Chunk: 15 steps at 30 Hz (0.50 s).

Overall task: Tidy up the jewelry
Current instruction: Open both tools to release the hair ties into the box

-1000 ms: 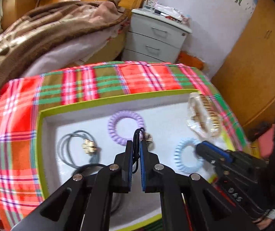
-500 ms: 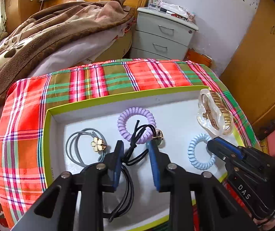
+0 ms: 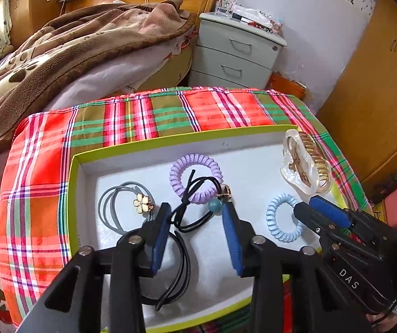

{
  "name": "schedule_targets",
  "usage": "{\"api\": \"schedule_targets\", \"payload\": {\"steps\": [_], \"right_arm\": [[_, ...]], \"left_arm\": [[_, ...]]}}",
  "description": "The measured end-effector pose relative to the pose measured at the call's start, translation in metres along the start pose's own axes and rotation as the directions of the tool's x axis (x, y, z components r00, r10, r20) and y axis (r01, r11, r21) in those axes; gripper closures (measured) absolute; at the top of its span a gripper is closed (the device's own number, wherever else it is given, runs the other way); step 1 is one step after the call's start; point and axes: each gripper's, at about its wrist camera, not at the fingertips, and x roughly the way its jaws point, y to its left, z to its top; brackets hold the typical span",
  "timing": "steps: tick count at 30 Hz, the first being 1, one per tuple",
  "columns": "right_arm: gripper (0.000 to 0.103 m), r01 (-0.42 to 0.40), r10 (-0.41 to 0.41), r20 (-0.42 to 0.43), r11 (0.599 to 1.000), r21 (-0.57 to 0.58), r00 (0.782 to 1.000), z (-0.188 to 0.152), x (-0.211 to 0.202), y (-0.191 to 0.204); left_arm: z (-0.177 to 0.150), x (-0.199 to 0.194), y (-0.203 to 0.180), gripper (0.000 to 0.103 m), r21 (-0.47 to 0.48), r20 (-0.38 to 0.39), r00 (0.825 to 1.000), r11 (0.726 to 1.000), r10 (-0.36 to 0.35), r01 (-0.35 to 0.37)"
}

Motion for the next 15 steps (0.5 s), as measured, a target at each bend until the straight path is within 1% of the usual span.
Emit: {"api": "schedule_targets", "payload": {"steps": [2,4,11,15], "right_arm": [[0.068,-0.004,0.004,0.005,1.000,0.000,1.000,-0.001,-0.002,0.001],[0.067,-0.008,0.008,0.013,1.000,-0.002,1.000,-0.001,-0.006,0.002],[0.066,-0.015,0.016,0.048,1.000,-0.005,0.999,-0.005,-0.023,0.003],[0.066,-0.019,0.019,0.063,1.000,0.001,0.998,-0.009,-0.032,0.002]], "left_arm": [[-0.001,-0.004,-0.001,0.061,0.002,0.008,1.000,1.000,-0.006,0.006],[-0.003,-0.010,-0.003,0.060,0.007,0.019,1.000,1.000,0.002,-0.002],[-0.011,-0.028,-0.005,0.059,0.007,0.046,0.999,1.000,0.014,-0.014],[-0.016,-0.040,-0.005,0.059,-0.002,0.064,0.998,1.000,0.008,-0.008]]}}
